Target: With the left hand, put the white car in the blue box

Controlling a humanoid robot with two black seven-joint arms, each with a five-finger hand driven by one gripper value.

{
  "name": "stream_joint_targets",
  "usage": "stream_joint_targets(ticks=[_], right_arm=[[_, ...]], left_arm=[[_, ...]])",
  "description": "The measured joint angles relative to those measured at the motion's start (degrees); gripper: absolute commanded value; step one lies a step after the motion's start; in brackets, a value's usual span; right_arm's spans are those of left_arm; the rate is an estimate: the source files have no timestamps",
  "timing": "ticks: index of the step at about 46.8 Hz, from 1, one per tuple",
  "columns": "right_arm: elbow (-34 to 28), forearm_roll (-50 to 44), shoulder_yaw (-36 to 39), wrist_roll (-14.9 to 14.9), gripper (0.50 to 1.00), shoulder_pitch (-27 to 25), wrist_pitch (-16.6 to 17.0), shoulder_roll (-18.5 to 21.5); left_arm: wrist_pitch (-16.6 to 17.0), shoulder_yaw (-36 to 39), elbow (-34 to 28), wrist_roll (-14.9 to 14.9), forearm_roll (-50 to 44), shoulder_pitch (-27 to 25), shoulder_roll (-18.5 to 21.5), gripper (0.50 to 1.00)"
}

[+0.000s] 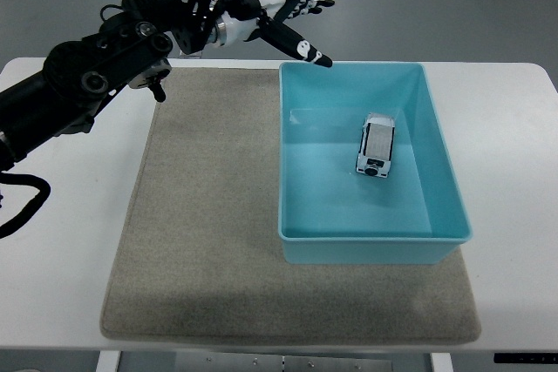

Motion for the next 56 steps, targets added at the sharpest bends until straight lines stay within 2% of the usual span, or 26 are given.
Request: stream_joint_targets(ticks=[7,12,15,22,26,37,56], right_arm=[[0.0,0.0,0.0,0.0,0.936,0.0,0.0,0.0],[0.0,0.0,0.0,0.0,0.936,0.0,0.0,0.0],[0.0,0.0,0.0,0.0,0.936,0.0,0.0,0.0],[0.0,0.0,0.0,0.0,0.936,0.0,0.0,0.0],[0.0,0.0,0.0,0.0,0.936,0.0,0.0,0.0],[0.0,-0.1,-0.1,0.0,0.936,0.0,0.1,0.0],[0.8,0.0,0.0,0.8,0.936,-0.7,0.7,0.0]], left_arm=[[-0.8,0.1,0.1,0.1,-14.4,0.8,5.5,1.0],[-2.0,0.0,0.3,0.6,-24.4,4.1,8.1,1.0],[-3.0,0.0,1.1,2.4,-30.6,6.0,9.1,1.0],[-6.7,-0.2,5.1,9.0,-44.9,9.6,9.8,1.0],[-9.2,-1.0,7.1,10.9,-50.6,10.6,10.5,1.0],[-13.8,-7.9,9.6,11.6,-53.4,15.8,10.2,1.0],[-14.1,-9.7,9.2,11.6,-53.0,17.7,10.2,1.0]])
